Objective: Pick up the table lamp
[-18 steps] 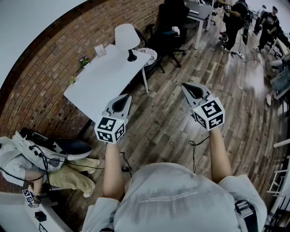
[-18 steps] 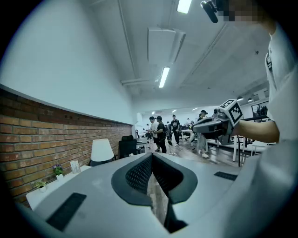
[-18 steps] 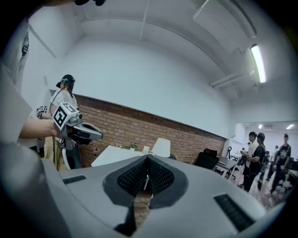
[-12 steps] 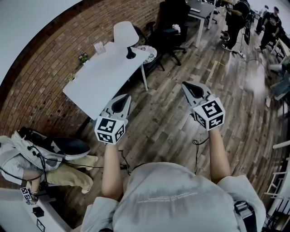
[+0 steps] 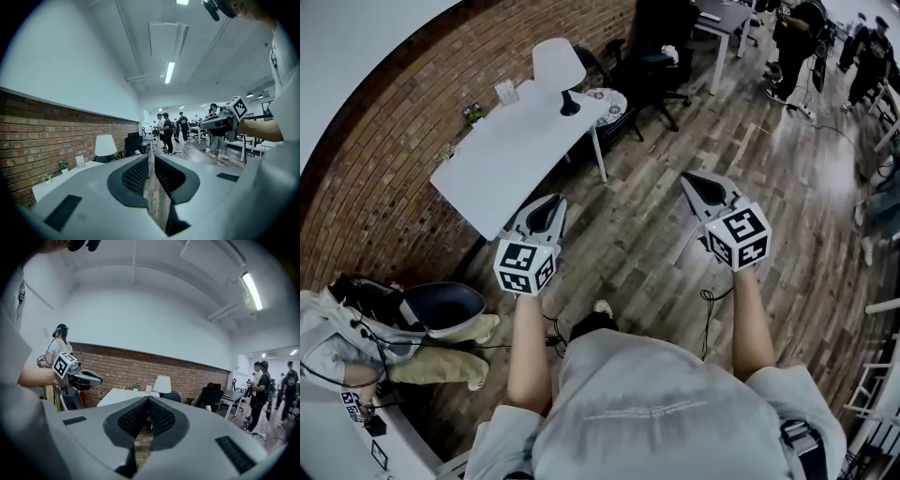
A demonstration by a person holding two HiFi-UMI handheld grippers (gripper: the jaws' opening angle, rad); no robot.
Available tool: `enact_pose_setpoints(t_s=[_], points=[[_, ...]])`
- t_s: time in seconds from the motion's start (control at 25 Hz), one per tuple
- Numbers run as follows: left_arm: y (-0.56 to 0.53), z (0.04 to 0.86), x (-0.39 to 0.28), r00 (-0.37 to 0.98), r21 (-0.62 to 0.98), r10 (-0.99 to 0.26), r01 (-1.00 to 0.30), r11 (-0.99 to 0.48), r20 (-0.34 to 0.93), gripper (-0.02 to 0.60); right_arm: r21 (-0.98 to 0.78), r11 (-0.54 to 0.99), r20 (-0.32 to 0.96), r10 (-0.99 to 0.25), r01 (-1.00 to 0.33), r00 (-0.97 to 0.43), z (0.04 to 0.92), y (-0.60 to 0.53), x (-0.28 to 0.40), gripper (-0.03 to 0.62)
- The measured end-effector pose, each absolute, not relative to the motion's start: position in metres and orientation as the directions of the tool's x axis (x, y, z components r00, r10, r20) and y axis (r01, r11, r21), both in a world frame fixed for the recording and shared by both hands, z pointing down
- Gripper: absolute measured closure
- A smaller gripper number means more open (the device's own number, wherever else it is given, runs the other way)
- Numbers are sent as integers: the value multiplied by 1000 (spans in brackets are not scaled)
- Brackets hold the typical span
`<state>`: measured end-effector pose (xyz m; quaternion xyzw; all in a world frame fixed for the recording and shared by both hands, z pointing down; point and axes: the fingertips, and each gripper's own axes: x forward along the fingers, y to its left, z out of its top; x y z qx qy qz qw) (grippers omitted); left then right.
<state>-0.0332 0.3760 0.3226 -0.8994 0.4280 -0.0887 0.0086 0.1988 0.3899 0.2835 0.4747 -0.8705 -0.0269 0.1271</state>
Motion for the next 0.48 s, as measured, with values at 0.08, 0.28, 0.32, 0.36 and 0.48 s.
enact_pose_setpoints(t_s=[0.08,0.28,0.32,0.36,0.48], points=[[368,322,-31,624,-88,-767,-764,-639,150,546,163,552,201,-830,-818,-520,284,384,199,594],[342,332,-23,643,-78,-748,-748,-659,161,459,158,545,215,-833,-824,-510,292,364,205,594],[334,333,-22,648,-76,-745,-745,-663,158,450,155,540,215,-836,-828,-505,293,357,206,594],[324,334,-22,652,-75,-742,-741,-667,155,440,153,537,214,-838,-830,-502,293,349,206,594],[290,338,-29,663,-73,-735,-733,-676,146,416,156,544,197,-835,-824,-514,294,320,198,594]])
